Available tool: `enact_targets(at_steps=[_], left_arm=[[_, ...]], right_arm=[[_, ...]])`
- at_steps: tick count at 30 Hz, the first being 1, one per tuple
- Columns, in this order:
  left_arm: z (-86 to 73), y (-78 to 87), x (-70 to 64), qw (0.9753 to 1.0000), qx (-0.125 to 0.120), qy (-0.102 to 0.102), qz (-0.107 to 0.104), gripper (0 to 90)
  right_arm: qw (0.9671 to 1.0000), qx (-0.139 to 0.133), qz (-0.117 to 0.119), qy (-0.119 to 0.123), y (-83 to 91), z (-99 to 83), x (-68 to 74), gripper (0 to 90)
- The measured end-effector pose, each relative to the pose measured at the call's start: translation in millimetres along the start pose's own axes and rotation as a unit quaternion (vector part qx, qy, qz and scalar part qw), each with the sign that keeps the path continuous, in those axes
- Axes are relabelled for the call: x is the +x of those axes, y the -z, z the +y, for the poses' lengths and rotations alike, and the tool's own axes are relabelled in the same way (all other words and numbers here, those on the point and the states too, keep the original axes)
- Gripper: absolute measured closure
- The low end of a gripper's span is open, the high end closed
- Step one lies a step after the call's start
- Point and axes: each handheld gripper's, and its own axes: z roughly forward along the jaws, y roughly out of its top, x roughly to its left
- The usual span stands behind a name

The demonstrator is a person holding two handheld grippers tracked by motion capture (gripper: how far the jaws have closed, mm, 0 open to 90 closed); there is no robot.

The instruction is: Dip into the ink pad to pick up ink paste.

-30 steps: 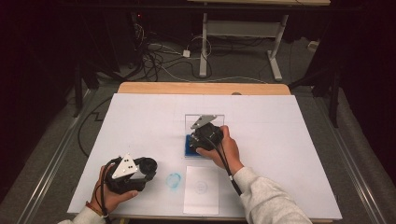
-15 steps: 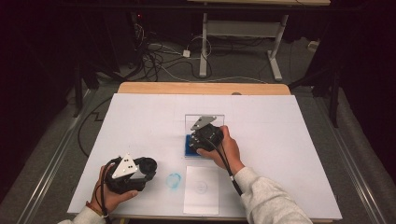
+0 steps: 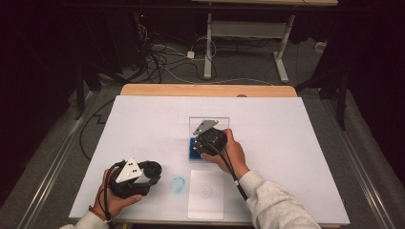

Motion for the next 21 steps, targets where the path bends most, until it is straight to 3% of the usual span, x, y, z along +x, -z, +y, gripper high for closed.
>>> enact_targets(at_steps=[7,10,11,13,21], left_arm=[[0.3,-0.3,0.3,1.0000,0.000,0.000,-0.003,36.8],[0.7,0.7,0.3,1.0000,-0.004,0.000,0.000,36.8],[0.8,1.9,1.4,1.0000,0.000,-0.006,0.000,36.8],[0.7,2.2,1.4,1.0000,-0.006,-0.001,0.000,36.8],[-1.1,4.5,2.8,1.0000,-0.006,0.003,0.004,36.7]], right_arm=[[0.9999,-0.007,0.008,-0.006,-1.9,-0.9,-4.2,57.2],[0.9996,0.013,0.023,-0.008,-0.5,4.3,-10.8,57.2],[0.9998,0.014,0.013,-0.006,1.7,6.6,-13.3,57.2],[0.9998,-0.006,0.013,-0.015,11.2,12.7,-20.7,57.2],[0.9993,-0.034,0.010,-0.011,51.3,33.0,-33.3,57.1]])
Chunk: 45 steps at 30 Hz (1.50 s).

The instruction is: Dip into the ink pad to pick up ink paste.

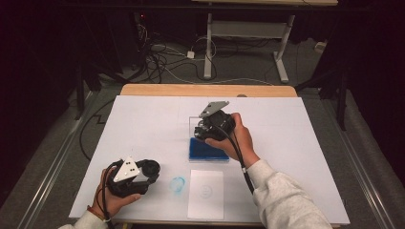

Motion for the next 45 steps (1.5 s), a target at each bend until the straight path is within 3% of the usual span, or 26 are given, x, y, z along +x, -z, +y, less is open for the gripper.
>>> enact_targets(at_steps=[9,18,32,45], left_arm=[[1.2,0.4,-0.6,1.0000,-0.003,-0.003,0.003,36.8],[1.4,-1.3,-0.5,1.0000,0.000,-0.004,0.001,36.8],[0.9,-2.7,-0.1,1.0000,0.005,-0.004,-0.002,36.8],[0.4,-3.6,-0.2,0.9999,0.009,-0.004,-0.005,36.8]], right_arm=[[0.9999,-0.011,-0.009,-0.003,22.9,-0.4,-7.7,57.1],[0.9999,-0.002,-0.009,-0.013,23.5,-15.5,-13.9,57.1],[0.9984,0.045,0.016,-0.029,-12.3,-53.4,-7.3,57.1],[0.9985,0.046,0.019,-0.020,-26.9,-58.6,0.5,57.1]])
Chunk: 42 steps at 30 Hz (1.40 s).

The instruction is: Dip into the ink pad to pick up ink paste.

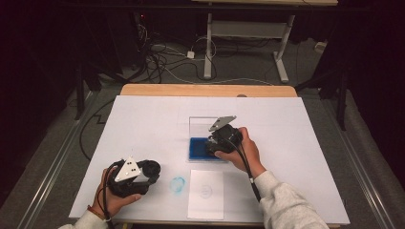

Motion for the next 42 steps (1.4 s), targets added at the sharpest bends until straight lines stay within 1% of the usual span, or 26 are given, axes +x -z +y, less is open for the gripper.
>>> enact_targets(at_steps=[4,7,11,14,17,18,21,22,24,25,27,31,34,38,40,42], left_arm=[[0.4,0.5,-0.7,1.0000,-0.002,0.000,0.000,36.8],[0.6,0.6,-1.6,1.0000,-0.001,-0.001,-0.001,36.8],[0.3,0.2,-1.7,1.0000,0.000,-0.001,-0.002,36.7],[0.4,-0.2,-1.8,1.0000,0.000,0.000,-0.003,36.8],[0.7,-0.4,-1.7,1.0000,0.000,0.001,-0.003,36.8],[0.8,-0.6,-1.8,1.0000,0.000,0.000,-0.003,36.8],[1.3,-0.5,-2.4,1.0000,0.000,-0.002,-0.004,36.8],[1.4,-0.4,-2.5,1.0000,0.000,-0.003,-0.004,36.8],[1.1,-0.7,-2.1,1.0000,0.000,-0.002,-0.004,36.8],[0.9,-0.9,-1.7,1.0000,0.000,-0.001,-0.004,36.8],[0.8,-0.9,-1.5,1.0000,0.000,-0.001,-0.005,36.8],[1.1,-0.5,-2.0,1.0000,0.000,-0.002,-0.005,36.8],[0.7,-0.2,-1.9,1.0000,0.001,-0.002,-0.008,36.8],[0.4,-0.8,-2.1,0.9999,0.002,-0.002,-0.010,36.8],[0.3,-0.4,-1.9,1.0000,0.002,-0.001,-0.008,36.8],[0.2,0.2,-1.6,1.0000,0.001,0.000,-0.008,36.8]], right_arm=[[1.0000,0.005,-0.004,-0.002,0.3,-1.0,1.9,57.1],[0.9999,0.001,-0.010,0.006,0.4,-2.8,3.9,57.2],[0.9997,-0.005,-0.023,0.011,1.0,-5.9,8.8,57.1],[0.9997,-0.005,-0.022,0.012,0.5,-5.8,8.5,57.2],[0.9995,-0.001,-0.026,0.018,0.1,-4.7,9.3,57.1],[0.9996,0.000,-0.022,0.018,-0.2,-4.4,7.8,57.2],[0.9999,-0.003,-0.016,0.006,-1.9,-3.9,4.3,57.2],[0.9998,-0.005,-0.017,0.007,-2.4,-3.8,4.9,57.2],[0.9995,0.000,-0.025,0.018,-2.2,-2.9,7.7,57.2],[0.9994,0.001,-0.028,0.019,-2.0,-3.1,9.1,57.2],[0.9995,0.002,-0.027,0.018,-1.1,-4.0,9.3,57.2],[0.9992,0.006,-0.031,0.026,-0.7,-3.5,10.3,57.3],[0.9995,0.004,-0.025,0.021,-0.6,-4.2,7.6,57.3],[0.9990,0.003,-0.034,0.028,0.1,-4.7,11.3,57.4],[0.9993,0.003,-0.030,0.024,0.7,-5.4,9.8,57.3],[0.9993,0.001,-0.030,0.023,0.5,-5.7,9.8,57.4]])
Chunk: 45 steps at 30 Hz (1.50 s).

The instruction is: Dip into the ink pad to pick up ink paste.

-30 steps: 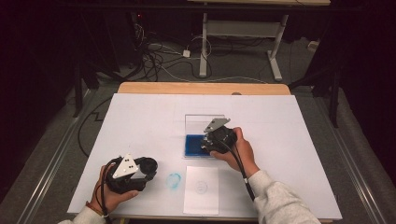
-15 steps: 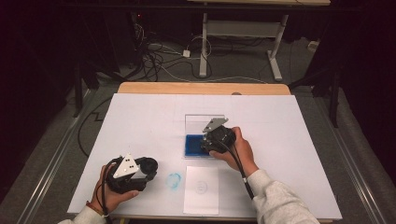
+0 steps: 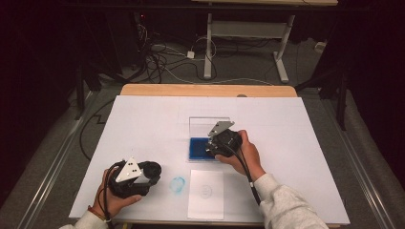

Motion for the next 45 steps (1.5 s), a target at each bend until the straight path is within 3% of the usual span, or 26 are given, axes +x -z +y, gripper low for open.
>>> enact_targets(at_steps=[2,6,12,19,23,32,36,45], left_arm=[[0.1,-0.1,-0.2,1.0000,0.000,-0.001,0.000,36.8],[-0.2,-0.4,-0.2,1.0000,0.001,-0.002,-0.002,36.8],[-0.6,0.4,-0.9,1.0000,0.002,-0.004,-0.002,36.8],[0.4,0.4,-1.6,1.0000,0.002,-0.004,0.000,36.8],[0.8,-0.4,-1.6,1.0000,0.003,-0.004,0.001,36.8],[0.6,0.7,-1.4,1.0000,0.004,-0.007,0.001,36.8],[0.1,0.3,-0.9,1.0000,0.003,-0.006,-0.001,36.8],[-0.9,-1.8,1.5,1.0000,0.006,-0.005,-0.005,36.8]], right_arm=[[1.0000,-0.002,0.001,0.000,-0.4,0.0,-0.6,57.3],[0.9996,-0.009,0.006,-0.025,-0.7,-2.1,-5.2,57.4],[0.9996,-0.008,-0.027,0.000,2.8,-3.5,7.8,57.3],[0.9988,-0.030,-0.017,-0.035,6.9,-10.4,1.6,57.4],[0.9949,-0.078,-0.033,-0.055,22.7,-12.2,-5.8,57.3],[0.9864,-0.145,-0.010,-0.077,67.2,-16.9,-22.2,57.3],[0.9828,-0.165,-0.010,-0.081,85.9,-20.3,-26.5,57.3],[0.9797,-0.180,-0.014,-0.087,106.9,-30.4,-31.1,57.3]])
